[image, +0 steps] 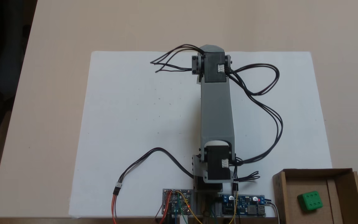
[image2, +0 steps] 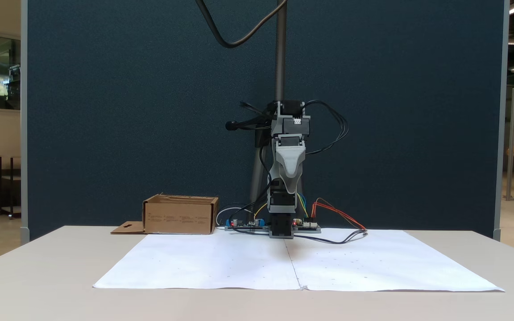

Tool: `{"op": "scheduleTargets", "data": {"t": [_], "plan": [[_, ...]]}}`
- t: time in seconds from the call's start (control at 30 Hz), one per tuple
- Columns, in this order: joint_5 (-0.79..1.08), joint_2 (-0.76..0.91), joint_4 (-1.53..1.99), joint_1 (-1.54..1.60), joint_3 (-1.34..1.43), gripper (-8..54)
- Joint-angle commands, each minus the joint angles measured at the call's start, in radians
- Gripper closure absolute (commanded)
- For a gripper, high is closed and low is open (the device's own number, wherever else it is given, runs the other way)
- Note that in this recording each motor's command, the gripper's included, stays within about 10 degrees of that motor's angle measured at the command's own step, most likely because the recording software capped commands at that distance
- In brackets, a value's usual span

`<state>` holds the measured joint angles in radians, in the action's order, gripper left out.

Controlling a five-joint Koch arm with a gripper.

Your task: Grasp a green dice and put it in the bin.

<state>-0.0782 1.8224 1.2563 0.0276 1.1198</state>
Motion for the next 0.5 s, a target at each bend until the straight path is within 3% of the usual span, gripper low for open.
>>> {"op": "scheduleTargets", "data": {"t": [0.0,0.47], "plan": [[-0.044,0.074,-0.167,-0.003,0.034,2.3],[-0.044,0.362,-0.734,-0.051,0.463,1.8]]}}
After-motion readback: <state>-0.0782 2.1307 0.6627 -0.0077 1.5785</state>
